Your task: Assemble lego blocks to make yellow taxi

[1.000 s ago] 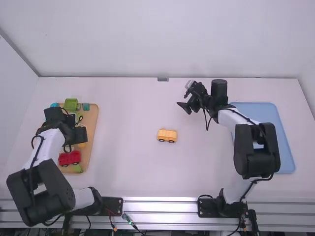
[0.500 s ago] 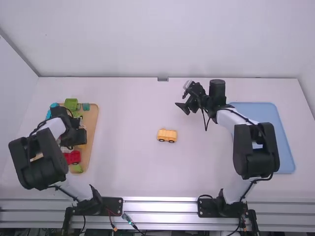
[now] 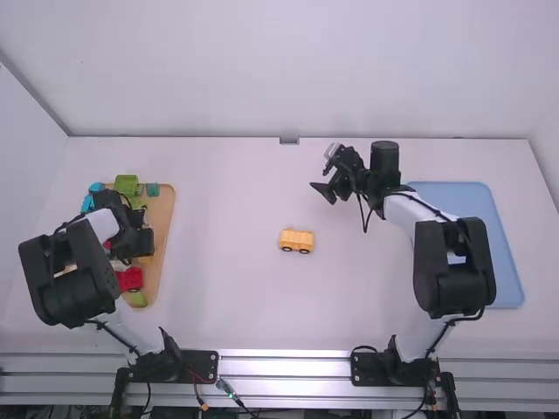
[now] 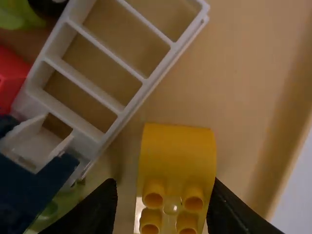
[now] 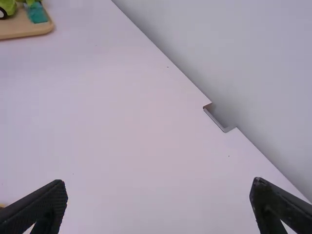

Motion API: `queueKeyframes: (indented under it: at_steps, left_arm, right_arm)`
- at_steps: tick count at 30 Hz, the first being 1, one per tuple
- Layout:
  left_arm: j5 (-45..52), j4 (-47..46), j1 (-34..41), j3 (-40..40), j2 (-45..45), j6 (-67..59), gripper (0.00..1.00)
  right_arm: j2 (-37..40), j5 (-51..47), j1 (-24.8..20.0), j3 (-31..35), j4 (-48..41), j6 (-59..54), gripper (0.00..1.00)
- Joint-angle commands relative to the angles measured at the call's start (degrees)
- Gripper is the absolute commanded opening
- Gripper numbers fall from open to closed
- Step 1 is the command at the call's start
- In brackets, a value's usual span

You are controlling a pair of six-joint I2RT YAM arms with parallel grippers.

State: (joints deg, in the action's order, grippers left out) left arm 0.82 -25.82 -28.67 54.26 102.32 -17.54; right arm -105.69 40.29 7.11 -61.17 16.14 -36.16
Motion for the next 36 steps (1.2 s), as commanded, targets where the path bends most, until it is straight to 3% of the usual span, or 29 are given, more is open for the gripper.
queueKeyframes:
  at_steps: [1,15,18,23,29,33,34,36]
  left_arm:
    - [0.24,-0.15,-0.15,0.72,1.29,-0.17,0.47]
    - [0.20,-0.57,-0.15,0.92,1.90,0.11,0.31]
    - [0.22,-2.29,0.04,2.49,1.64,0.11,0.22]
    - [0.39,-5.81,2.56,5.95,-1.33,0.11,0.19]
    - [7.13,-6.03,10.25,8.15,-4.44,-6.08,0.18]
    - [9.88,-5.38,18.71,8.81,-4.50,-12.98,0.28]
    - [9.86,-4.66,21.90,8.79,-4.50,-15.56,0.20]
    - [10.36,-3.13,26.75,8.79,-4.37,-19.30,0.13]
  right_arm:
    - [1.27,0.33,0.28,-1.55,-0.04,0.44,0.99]
    - [1.27,0.35,-0.39,-1.55,0.13,2.95,0.99]
    - [1.27,0.33,-0.35,-1.55,-0.07,2.97,0.99]
    - [1.27,0.33,-0.26,-1.55,-0.26,2.95,0.99]
    - [1.27,0.35,-0.42,-1.49,-0.55,2.97,0.99]
    - [1.27,0.33,-0.35,-1.49,-1.66,2.95,0.99]
    - [1.27,0.31,-0.37,-1.46,-2.10,2.95,0.99]
    - [1.27,0.04,-0.52,-1.46,-2.95,2.89,0.99]
